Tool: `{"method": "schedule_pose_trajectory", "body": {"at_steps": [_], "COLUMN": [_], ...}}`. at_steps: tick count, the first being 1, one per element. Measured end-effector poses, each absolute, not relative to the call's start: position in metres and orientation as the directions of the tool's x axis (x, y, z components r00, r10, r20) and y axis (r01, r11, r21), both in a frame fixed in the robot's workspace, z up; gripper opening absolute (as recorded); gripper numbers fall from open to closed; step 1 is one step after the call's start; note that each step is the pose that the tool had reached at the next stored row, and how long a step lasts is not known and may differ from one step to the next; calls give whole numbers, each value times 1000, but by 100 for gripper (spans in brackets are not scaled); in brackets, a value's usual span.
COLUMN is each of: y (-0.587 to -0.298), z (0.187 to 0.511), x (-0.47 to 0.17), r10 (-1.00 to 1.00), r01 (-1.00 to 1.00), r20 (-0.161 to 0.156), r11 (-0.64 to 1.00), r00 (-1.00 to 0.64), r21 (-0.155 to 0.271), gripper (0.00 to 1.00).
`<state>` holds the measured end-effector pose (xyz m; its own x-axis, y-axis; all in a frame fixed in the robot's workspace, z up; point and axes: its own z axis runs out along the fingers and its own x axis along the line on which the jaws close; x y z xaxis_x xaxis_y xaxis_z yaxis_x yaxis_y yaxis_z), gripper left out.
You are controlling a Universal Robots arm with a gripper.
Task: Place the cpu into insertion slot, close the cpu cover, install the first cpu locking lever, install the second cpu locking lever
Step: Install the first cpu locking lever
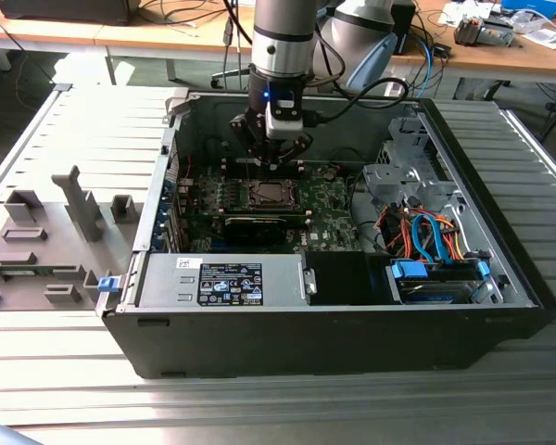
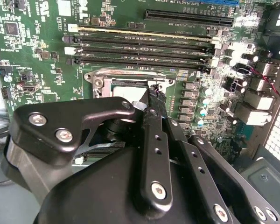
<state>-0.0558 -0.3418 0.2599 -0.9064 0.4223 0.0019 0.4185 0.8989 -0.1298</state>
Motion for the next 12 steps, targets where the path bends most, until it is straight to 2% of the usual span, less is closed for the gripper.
{"method": "schedule_pose_trajectory", "body": {"at_steps": [12], "y": [-342], "z": [260], "x": [-56], "r10": [465], "r01": [461], "r20": [-4], "r11": [876], "r00": [-885], "r21": [-141], "gripper": [11]}}
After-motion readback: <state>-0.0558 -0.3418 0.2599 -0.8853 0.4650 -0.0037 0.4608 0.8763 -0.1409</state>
